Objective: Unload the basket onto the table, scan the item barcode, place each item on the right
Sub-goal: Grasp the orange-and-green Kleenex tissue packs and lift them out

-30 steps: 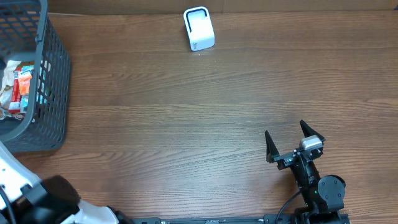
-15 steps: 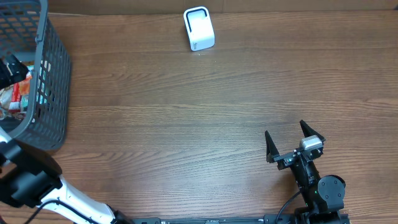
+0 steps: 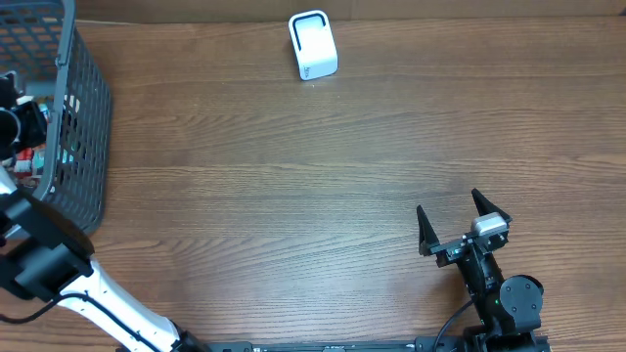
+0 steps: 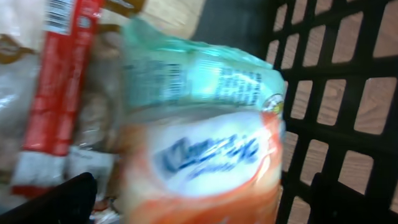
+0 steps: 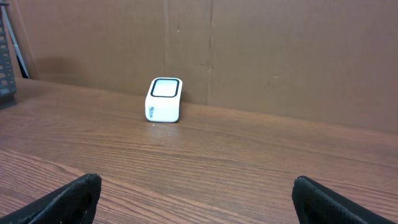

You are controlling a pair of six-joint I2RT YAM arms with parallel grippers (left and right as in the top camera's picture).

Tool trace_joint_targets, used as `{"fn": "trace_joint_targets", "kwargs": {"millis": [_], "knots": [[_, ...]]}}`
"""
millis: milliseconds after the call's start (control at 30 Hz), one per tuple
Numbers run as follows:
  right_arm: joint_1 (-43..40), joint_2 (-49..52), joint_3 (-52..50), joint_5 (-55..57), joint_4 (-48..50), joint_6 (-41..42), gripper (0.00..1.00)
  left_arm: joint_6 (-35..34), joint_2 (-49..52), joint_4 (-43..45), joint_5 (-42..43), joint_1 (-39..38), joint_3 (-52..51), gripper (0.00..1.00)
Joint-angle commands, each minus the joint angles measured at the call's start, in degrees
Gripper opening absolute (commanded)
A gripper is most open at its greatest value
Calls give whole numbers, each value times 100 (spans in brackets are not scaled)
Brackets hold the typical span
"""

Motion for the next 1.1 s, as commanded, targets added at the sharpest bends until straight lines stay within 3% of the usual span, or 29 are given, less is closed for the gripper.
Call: {"fn": "trace_joint_targets", "kwargs": {"millis": [0,333,433,667,800,967,1067], "knots": [[-7,-46,-61,55,26,-22,100,122,164,-28,-400,-181,46,100],[-7,-44,-61,55,28,-22,100,-57,238,-44,-866,-280,2,100],[-7,-46,-61,55,28,-22,100,-66,326,-85,-868,-280,-24,92],[-7,-46,-61,55,26,-22,100,-66,503,111,-874,-280,-339,91],[-7,-44,-61,55,28,-22,100,-66,522,131,-892,-273,-339,79],[-7,-46,-61,55,26,-22,100,-90,525,144,-887,-258,-339,76],[-7,-46,-61,55,28,-22,100,-90,520,131,-894,-258,-330,61]]}}
